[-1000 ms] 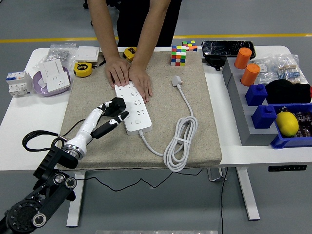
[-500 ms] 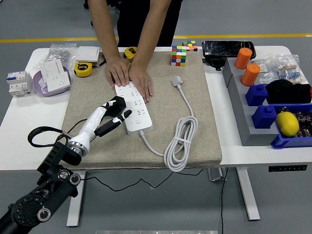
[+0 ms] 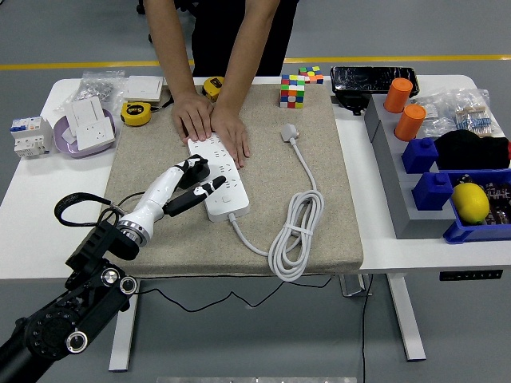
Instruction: Pick up the plug,place it near the board,insert it into the board,press the button
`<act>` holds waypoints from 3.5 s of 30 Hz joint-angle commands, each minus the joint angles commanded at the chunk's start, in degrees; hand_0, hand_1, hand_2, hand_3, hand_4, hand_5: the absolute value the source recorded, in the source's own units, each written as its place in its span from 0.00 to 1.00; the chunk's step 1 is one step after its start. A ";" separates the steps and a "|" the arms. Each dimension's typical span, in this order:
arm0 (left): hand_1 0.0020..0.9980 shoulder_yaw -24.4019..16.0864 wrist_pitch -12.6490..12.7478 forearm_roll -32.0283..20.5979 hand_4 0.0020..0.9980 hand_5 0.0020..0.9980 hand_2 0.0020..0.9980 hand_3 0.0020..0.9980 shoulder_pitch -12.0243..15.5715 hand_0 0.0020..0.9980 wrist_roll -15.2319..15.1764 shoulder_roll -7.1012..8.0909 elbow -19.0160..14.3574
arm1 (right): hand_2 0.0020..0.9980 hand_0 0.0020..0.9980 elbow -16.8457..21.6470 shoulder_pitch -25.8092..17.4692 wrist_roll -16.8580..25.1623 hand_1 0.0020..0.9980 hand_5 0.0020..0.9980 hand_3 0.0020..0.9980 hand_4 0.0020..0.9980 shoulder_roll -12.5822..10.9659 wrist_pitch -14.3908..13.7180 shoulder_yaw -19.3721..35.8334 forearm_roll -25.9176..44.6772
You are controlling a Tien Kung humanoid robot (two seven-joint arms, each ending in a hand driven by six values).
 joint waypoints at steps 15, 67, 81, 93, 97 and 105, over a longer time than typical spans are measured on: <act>0.99 3.52 -2.02 3.27 1.00 1.00 0.91 0.88 -2.38 1.00 2.32 1.13 0.91 | 0.61 0.62 0.00 0.20 -0.05 0.58 0.60 0.53 0.86 -0.26 -0.05 -0.09 0.25; 1.00 3.35 -4.27 23.53 1.00 1.00 0.93 0.86 -5.02 1.00 8.44 3.33 1.46 | 0.62 0.62 0.00 0.20 -0.12 0.58 0.61 0.54 0.88 -0.38 -0.04 -0.19 0.37; 1.00 6.50 -4.67 23.02 1.00 1.00 0.93 0.86 -7.31 1.00 8.19 2.91 2.13 | 0.62 0.62 0.00 0.36 -0.14 0.58 0.61 0.54 0.88 -0.44 -0.02 -0.29 0.50; 1.00 6.45 -5.28 23.53 1.00 1.00 0.93 0.86 -8.64 1.00 8.24 2.73 2.64 | 0.62 0.62 0.00 0.50 -0.10 0.58 0.61 0.54 0.88 -0.52 -0.05 -0.31 0.57; 1.00 4.82 -4.49 23.84 1.00 1.00 0.93 0.86 -7.04 1.00 7.97 2.91 0.51 | 0.62 0.62 0.00 0.32 -0.14 0.58 0.61 0.54 0.88 -0.44 -0.06 0.05 0.32; 1.00 3.15 -4.27 23.46 1.00 1.00 0.93 0.86 -4.37 1.00 7.93 4.17 -0.18 | 0.62 0.62 0.00 0.08 -0.13 0.58 0.61 0.54 0.88 -0.39 -0.03 0.10 0.18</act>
